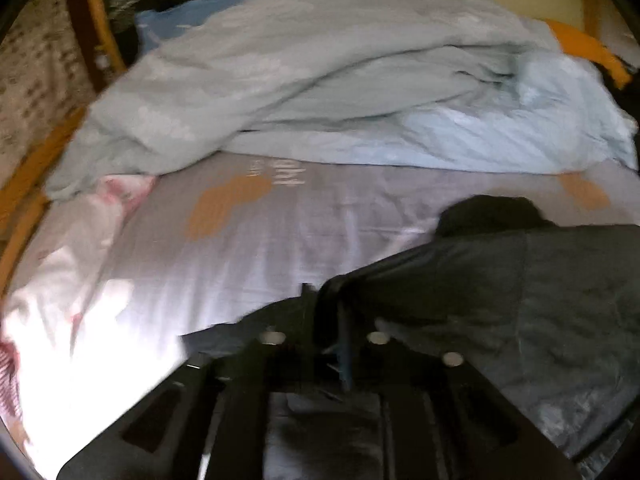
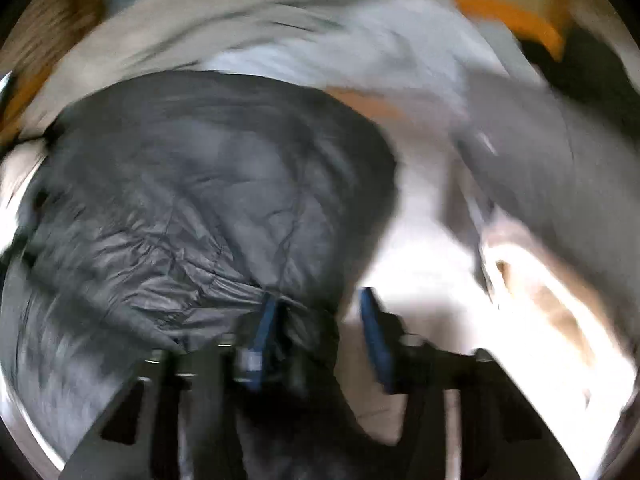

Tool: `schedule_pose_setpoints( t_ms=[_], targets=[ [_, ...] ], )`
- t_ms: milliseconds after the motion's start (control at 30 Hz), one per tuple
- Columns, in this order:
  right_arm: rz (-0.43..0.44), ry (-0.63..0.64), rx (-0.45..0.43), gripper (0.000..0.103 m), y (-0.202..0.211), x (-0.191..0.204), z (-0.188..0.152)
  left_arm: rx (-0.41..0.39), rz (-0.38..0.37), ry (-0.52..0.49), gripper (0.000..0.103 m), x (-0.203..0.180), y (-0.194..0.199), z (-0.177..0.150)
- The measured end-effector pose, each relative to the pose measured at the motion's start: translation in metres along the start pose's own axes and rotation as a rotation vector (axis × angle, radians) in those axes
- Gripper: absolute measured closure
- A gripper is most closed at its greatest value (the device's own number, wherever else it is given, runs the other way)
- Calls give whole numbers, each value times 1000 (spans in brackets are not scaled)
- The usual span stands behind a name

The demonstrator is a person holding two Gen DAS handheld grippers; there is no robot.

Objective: Fold large clothes

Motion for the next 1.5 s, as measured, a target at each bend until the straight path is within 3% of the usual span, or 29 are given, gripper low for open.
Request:
schedule_pose_setpoints(
  t_ms=[33, 67, 200, 300, 400, 500, 567, 600, 633, 800, 900, 967, 1167, 1233, 1400, 1500],
  targets=[
    [-39, -6, -6, 78, -3, -4, 2, 8, -45, -10, 47, -3, -2, -2],
    [-83, 4, -20, 78, -4, -5, 3, -5, -84, -20, 44, -6, 0, -5],
    [-129, 69, -51, 78, 4, -1, 1, -34, -102, -80, 43, -14, 6, -17],
    [-139, 72, -58, 77, 8, -5, -2, 14, -147, -64, 38, -15, -1, -27],
    [-71, 28, -54, 74, 16, -11, -7, 102, -200, -1, 31, -13, -18, -37],
    [-23, -4, -96, 74, 30, -17, -7, 130, -202, 8, 32, -11, -30, -42],
    [-25, -35, -153, 68, 41, -19, -5, 91, -199, 18, 55, -11, -23, -40],
    [-28, -44, -183, 56, 47, -21, -5, 60, -195, 24, 79, -10, -15, -37],
    [-32, -47, -215, 51, 52, -21, -4, 32, -188, 28, 95, -9, -7, -35],
    [-14, -40, -297, 48, 67, -18, 0, -111, -143, 24, 95, 4, 54, -21],
    [34, -27, -312, 31, 72, -10, 0, -144, -83, 7, 95, 14, 84, -18],
    [63, 19, -297, 26, 73, 1, -3, -116, -41, -3, 95, 21, 92, -19],
    [12, 162, -208, 25, 53, 36, -13, -7, 126, -11, 95, 42, 93, -39],
    [-37, 177, -186, 25, 43, 41, -15, 11, 124, 9, 95, 51, 89, -49],
    [-39, 125, -205, 25, 44, 33, -14, -8, -8, 2, 92, 51, 79, -73],
    [-9, 85, -267, 25, 56, 26, -11, -10, -57, -21, 70, 42, 72, -80]
  ],
)
Point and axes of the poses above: each gripper's, at about its wrist camera, not at the fingertips, and y roughly against the way its jaws point, x to its left, z to its top, the point moved 3 cm from there along -y, roughly the way its jaws point, and after that the axes turned 14 degrees about -z, right-handed, at the moved point
